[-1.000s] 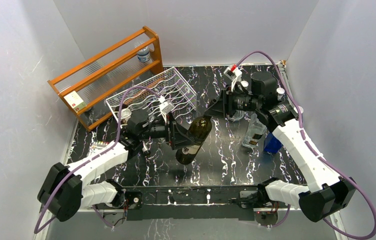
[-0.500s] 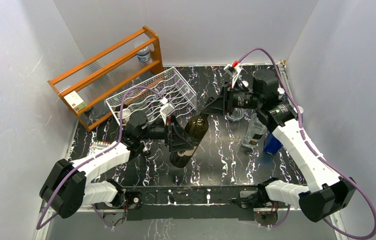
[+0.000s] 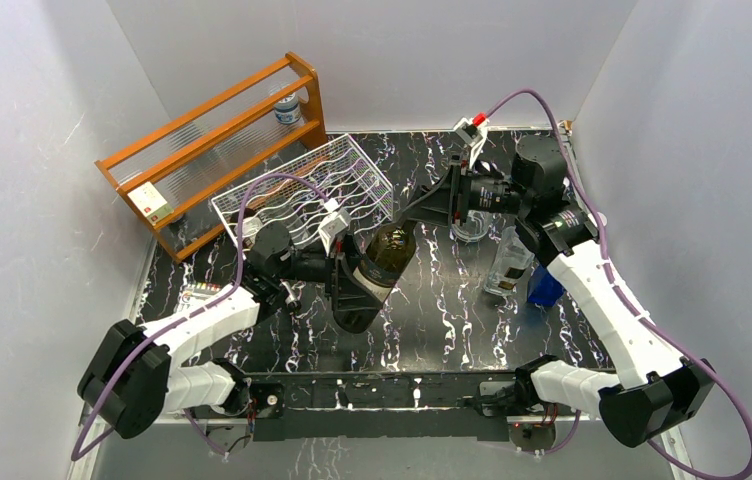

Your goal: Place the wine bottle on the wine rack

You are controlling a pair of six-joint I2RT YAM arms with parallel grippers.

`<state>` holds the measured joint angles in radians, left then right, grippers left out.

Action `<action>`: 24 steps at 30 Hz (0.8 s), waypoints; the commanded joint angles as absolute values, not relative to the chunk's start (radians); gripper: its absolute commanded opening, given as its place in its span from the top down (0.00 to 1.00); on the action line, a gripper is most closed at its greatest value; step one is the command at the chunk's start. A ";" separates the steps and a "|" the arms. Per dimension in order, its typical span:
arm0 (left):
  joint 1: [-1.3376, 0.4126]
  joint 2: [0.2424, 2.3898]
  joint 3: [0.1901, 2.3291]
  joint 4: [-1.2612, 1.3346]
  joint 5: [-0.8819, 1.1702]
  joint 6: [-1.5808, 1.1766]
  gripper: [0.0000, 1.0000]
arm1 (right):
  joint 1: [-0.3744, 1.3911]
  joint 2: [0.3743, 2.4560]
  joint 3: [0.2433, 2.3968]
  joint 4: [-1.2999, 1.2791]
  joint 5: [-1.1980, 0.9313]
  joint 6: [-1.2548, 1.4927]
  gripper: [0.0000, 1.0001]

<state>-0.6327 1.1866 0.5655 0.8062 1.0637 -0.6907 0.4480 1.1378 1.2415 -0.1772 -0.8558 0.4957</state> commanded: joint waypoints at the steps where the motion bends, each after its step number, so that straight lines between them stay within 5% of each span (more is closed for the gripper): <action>1: -0.639 1.175 0.601 0.838 1.136 -0.640 0.36 | 0.449 1.094 1.316 -0.033 -0.896 0.572 1.00; 5: -0.639 1.145 0.641 0.692 1.093 -0.514 0.62 | 0.449 1.091 1.319 -0.053 -0.891 0.565 1.00; 8: -0.638 1.121 0.712 0.501 1.026 -0.368 1.00 | 0.448 1.095 1.330 -0.119 -0.871 0.524 1.00; 12: -0.639 1.080 0.763 0.369 0.914 -0.226 1.00 | 0.449 1.082 1.335 -0.221 -0.868 0.439 0.60; 16: -0.639 1.021 0.793 0.289 0.829 -0.108 1.00 | 0.449 1.055 1.332 -0.241 -0.858 0.409 0.34; 20: -0.639 0.935 0.791 0.245 0.708 -0.008 1.00 | 0.449 1.048 1.344 -0.249 -0.846 0.381 0.15; 24: -0.640 0.872 0.799 0.180 0.627 0.130 1.00 | 0.449 1.059 1.378 -0.271 -0.815 0.343 0.08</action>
<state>-0.6392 0.9600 0.7288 0.1822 0.7311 -0.0528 0.4480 1.0683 1.3029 -0.2672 -0.8402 0.3939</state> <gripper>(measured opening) 0.744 0.901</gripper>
